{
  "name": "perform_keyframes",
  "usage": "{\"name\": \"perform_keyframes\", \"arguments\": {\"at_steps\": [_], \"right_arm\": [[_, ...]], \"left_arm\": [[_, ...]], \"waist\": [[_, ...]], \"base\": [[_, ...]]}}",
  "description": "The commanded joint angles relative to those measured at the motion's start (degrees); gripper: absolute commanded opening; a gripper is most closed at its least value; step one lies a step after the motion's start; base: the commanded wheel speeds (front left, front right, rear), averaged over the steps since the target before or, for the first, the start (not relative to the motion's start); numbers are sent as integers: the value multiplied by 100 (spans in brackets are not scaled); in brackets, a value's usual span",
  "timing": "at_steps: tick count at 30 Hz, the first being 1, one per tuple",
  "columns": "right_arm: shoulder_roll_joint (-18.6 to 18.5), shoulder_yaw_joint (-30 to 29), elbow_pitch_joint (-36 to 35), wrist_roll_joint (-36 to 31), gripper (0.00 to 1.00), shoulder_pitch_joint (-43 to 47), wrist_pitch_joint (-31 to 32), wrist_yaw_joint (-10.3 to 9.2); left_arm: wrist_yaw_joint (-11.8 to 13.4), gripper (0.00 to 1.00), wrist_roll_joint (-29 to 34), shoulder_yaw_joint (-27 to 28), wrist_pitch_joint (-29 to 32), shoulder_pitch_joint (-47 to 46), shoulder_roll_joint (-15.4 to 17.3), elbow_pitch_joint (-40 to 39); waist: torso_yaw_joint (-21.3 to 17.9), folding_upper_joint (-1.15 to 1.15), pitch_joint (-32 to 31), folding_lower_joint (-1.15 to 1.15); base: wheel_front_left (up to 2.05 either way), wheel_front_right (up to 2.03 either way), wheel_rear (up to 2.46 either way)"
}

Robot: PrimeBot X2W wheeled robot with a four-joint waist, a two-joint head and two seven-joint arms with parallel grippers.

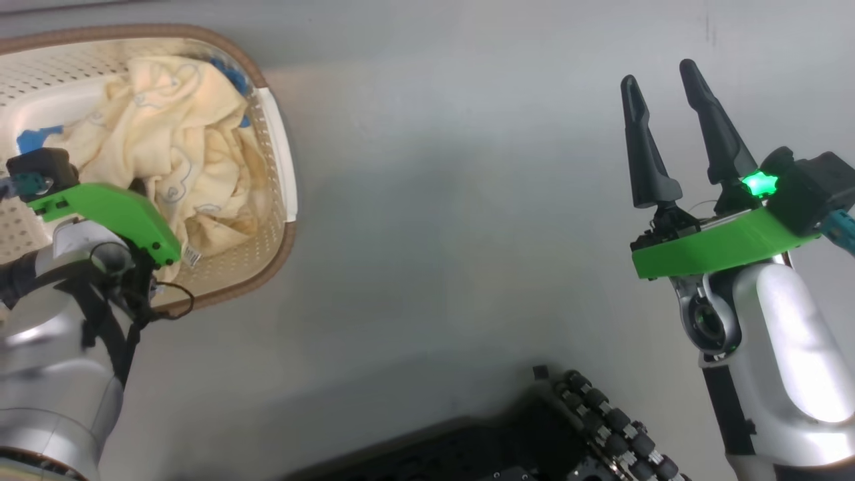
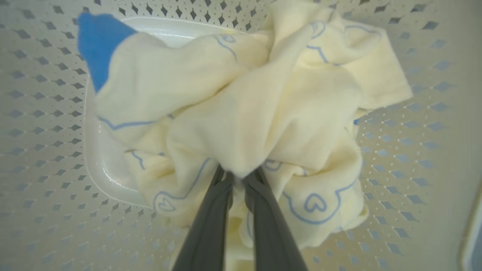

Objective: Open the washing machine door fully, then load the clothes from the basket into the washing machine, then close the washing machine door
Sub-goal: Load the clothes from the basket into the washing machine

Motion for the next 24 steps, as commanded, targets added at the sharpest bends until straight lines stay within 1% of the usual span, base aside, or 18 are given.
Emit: {"name": "perform_keyframes", "arguments": {"at_steps": [1, 6, 11, 13, 15, 17, 18, 19, 24], "right_arm": [[-44, 25, -117, -56, 100, 170, -54, 2], [-44, -84, -60, -138, 100, 225, -54, 2], [-44, -238, 53, -232, 100, 399, -54, 2], [-44, -298, 109, -308, 100, 504, -54, 2], [-44, -369, 156, -401, 100, 608, -54, 2], [-44, -460, 197, -472, 100, 711, -54, 2], [-44, -536, 229, -532, 100, 802, -54, 2], [-44, -564, 243, -549, 100, 847, -54, 2], [-44, -682, 308, -606, 100, 1080, -54, 2]], "left_arm": [[43, 0, 55, 68, -173, 58, 142, 3], [30, 0, 262, -130, -664, 209, 45, 58], [80, 0, 453, -266, -1177, 401, -27, 60], [80, 0, 464, -227, -1278, 485, -54, -17], [131, 0, 525, -191, -1317, 573, -39, -150], [257, 0, 642, -33, -1324, 661, 49, -566], [410, 0, 840, 175, -1326, 863, 140, -1079], [490, 0, 962, 290, -1326, 990, 180, -1350], [795, 0, 1581, 924, -1328, 1747, 249, -2633]], "waist": [[127, 0, -170, 0], [272, 0, -538, 0], [427, 0, -1012, 0], [490, 0, -1207, 0], [544, 0, -1403, 0], [610, 0, -1597, 0], [662, 0, -1796, 0], [685, 0, -1889, 0], [813, 0, -2394, 0]], "base": [[0, 0, 0], [0, 0, 0], [0, 0, 0], [0, 0, 0], [0, 0, 0], [0, 0, 0], [0, 0, 0], [0, 0, 0], [0, 0, 0]]}}
